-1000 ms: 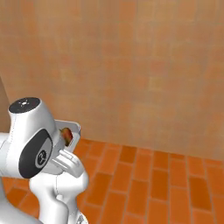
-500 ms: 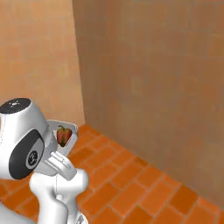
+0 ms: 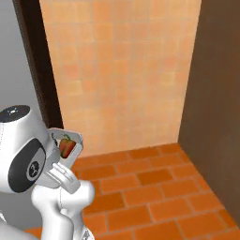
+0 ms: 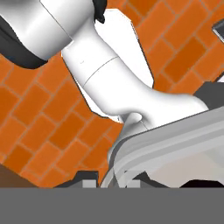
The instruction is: Take the meat container that has the steak and place it on the second highest rack of the freezer. Then take the vegetable container that has the eggplant and bell pepper and place it on the highest rack of the freezer.
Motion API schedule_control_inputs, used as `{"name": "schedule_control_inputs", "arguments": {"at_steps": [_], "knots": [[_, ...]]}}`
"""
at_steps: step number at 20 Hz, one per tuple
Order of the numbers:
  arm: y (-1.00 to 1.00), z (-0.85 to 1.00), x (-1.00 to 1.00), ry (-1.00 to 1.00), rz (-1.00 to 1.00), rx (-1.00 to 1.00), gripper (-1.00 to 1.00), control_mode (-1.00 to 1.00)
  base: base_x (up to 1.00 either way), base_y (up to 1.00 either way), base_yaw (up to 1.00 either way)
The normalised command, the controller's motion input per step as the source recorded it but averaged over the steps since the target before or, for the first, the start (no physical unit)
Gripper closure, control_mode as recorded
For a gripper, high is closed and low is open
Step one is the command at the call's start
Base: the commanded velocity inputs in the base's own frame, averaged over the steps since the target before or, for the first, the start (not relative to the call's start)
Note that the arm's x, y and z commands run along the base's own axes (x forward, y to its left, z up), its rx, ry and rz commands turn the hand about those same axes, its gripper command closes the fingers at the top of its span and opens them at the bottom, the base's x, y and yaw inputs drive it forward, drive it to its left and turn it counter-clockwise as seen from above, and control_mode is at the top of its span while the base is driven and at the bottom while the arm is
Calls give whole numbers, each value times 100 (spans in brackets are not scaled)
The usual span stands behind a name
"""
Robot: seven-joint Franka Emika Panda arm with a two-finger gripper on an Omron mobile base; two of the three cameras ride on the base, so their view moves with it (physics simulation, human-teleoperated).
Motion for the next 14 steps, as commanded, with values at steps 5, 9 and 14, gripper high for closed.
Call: {"name": "schedule_control_inputs", "arguments": {"at_steps": [5, 9, 14], "knots": [[0, 0, 0, 0, 0, 0, 100, 100, -85, 0, 63], [0, 0, 0, 0, 0, 0, 100, 100, -25, 44, 34], [0, 0, 0, 0, 0, 0, 100, 100, 22, 81, 57]]}}
